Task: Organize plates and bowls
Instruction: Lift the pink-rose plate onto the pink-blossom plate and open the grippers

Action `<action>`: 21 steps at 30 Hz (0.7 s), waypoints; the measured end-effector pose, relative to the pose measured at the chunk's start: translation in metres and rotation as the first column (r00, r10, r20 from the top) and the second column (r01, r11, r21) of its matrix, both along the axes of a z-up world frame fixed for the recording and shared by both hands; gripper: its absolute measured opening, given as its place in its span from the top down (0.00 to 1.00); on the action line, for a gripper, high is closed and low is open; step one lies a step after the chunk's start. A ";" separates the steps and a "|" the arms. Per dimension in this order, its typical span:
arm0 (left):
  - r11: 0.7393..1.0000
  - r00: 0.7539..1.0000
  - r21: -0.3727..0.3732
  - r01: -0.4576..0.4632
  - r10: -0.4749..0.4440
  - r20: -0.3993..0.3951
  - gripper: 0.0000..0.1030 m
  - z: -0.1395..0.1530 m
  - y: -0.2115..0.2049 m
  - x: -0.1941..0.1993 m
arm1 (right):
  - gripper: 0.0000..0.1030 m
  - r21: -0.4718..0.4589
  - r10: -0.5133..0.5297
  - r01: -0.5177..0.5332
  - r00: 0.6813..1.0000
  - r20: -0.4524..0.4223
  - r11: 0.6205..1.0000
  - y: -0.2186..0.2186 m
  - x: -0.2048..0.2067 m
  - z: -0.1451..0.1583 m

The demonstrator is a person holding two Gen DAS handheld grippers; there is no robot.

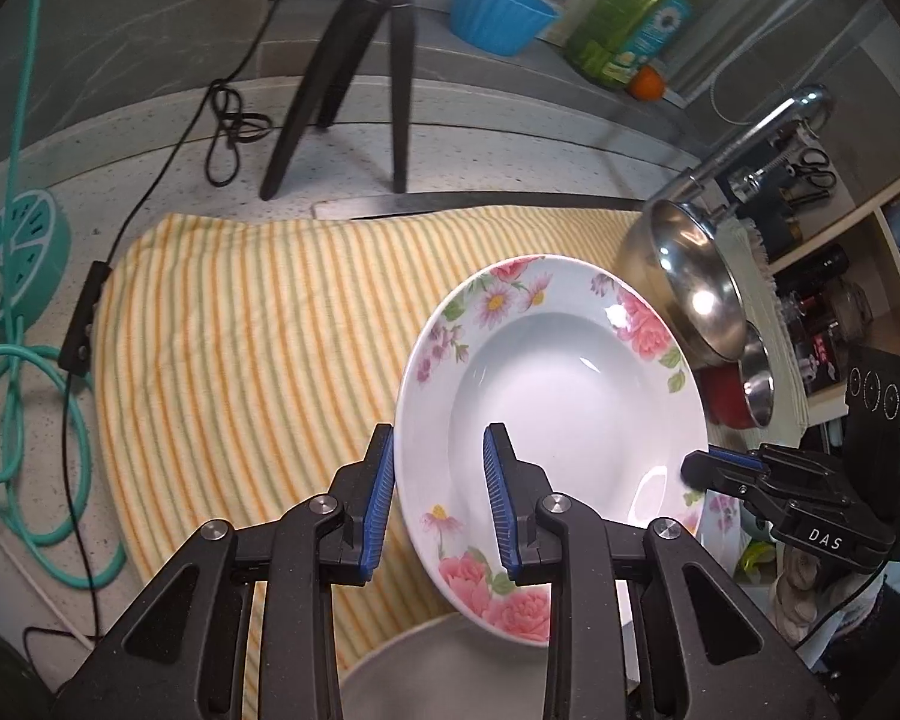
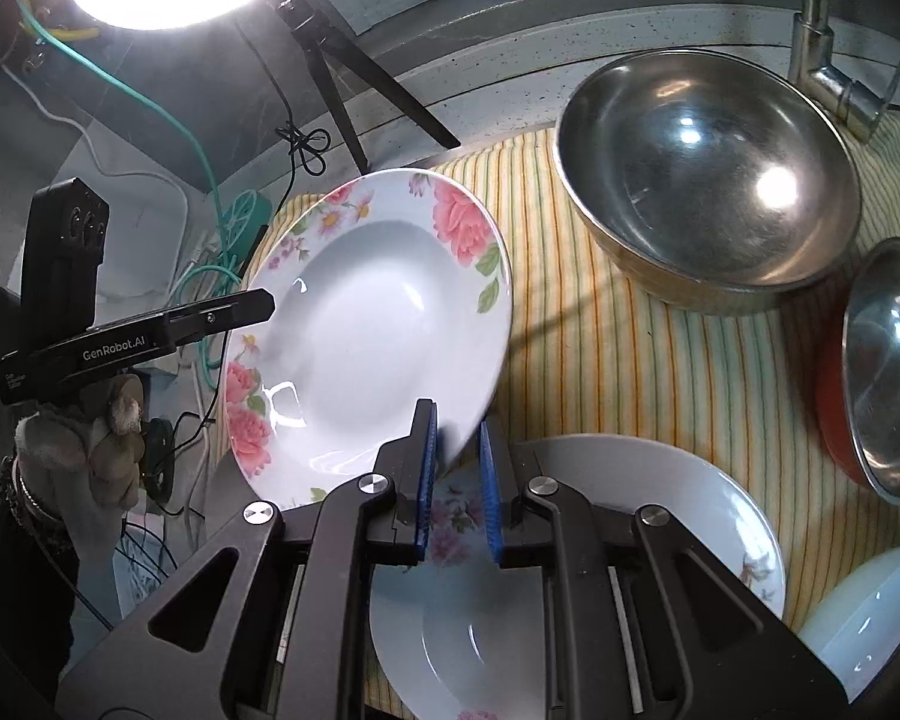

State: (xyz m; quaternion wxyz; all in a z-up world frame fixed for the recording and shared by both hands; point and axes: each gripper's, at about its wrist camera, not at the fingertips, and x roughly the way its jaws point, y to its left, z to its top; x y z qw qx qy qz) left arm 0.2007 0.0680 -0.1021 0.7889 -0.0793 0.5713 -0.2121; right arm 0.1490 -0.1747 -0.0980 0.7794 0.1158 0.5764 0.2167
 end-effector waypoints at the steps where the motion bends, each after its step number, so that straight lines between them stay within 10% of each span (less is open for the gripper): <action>1: 1.000 1.000 -0.003 0.011 -0.011 0.002 0.75 0.001 -0.004 -0.002 | 0.86 0.000 -0.005 0.005 1.000 0.003 1.000 -0.005 -0.005 0.002; 21: 0.979 0.979 -0.031 0.200 -0.201 -0.029 0.75 -0.003 -0.081 -0.043 | 0.86 -0.005 -0.134 0.134 0.990 -0.050 0.991 -0.079 -0.086 0.002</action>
